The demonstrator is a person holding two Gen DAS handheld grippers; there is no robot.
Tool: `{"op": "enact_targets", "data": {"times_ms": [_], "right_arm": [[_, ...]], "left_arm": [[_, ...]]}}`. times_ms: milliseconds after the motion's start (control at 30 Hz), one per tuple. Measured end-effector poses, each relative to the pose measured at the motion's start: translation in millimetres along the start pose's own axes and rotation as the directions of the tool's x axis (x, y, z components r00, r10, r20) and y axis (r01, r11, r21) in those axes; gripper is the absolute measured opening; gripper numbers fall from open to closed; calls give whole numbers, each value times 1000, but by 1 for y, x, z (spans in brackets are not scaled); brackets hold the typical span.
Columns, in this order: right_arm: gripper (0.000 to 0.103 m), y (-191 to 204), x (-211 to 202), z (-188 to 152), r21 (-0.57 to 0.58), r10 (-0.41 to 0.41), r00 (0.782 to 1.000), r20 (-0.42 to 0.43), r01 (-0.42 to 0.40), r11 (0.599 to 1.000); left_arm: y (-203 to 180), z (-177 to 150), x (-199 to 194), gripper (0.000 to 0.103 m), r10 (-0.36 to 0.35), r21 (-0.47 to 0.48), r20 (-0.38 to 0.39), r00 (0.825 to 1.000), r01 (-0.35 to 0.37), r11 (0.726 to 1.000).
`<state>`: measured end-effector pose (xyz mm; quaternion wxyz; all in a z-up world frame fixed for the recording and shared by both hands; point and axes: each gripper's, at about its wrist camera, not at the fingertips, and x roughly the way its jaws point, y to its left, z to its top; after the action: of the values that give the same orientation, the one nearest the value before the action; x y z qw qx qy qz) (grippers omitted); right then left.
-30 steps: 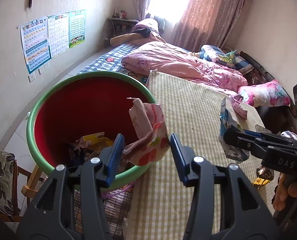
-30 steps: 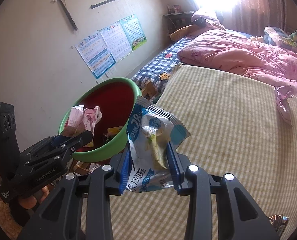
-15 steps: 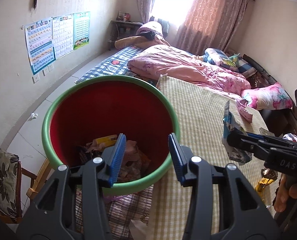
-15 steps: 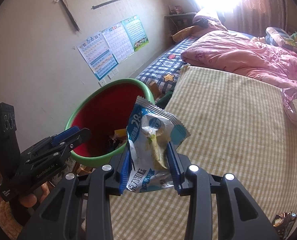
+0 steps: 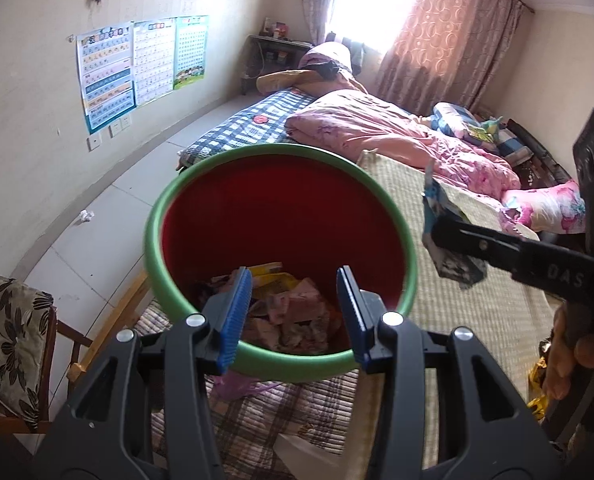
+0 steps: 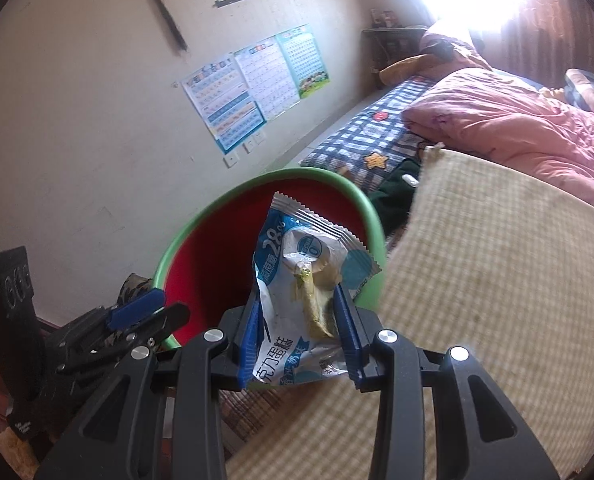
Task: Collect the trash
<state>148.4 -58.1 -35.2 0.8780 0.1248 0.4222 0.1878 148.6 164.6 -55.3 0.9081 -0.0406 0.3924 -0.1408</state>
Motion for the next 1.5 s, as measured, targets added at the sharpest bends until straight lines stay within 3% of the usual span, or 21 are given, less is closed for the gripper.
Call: {"op": "enact_targets", "data": {"times_ms": [400, 533, 1233, 1500], "right_arm": [[37, 16, 31, 16, -15, 8, 1000, -29, -8, 1000], [56, 14, 32, 17, -2, 8, 1000, -20, -8, 1000], [62, 0, -16, 5, 44, -18, 998, 53, 16, 999], [62, -9, -32, -4, 66, -30, 998, 64, 25, 997]], "left_arm": [[23, 3, 2, 42, 22, -36, -2, 1000, -22, 999], [23, 3, 3, 42, 20, -37, -5, 1000, -20, 999], [0, -3, 10, 43, -9, 0, -35, 999, 9, 1000], [-7, -4, 10, 54, -12, 8, -36, 999, 12, 1000]]}}
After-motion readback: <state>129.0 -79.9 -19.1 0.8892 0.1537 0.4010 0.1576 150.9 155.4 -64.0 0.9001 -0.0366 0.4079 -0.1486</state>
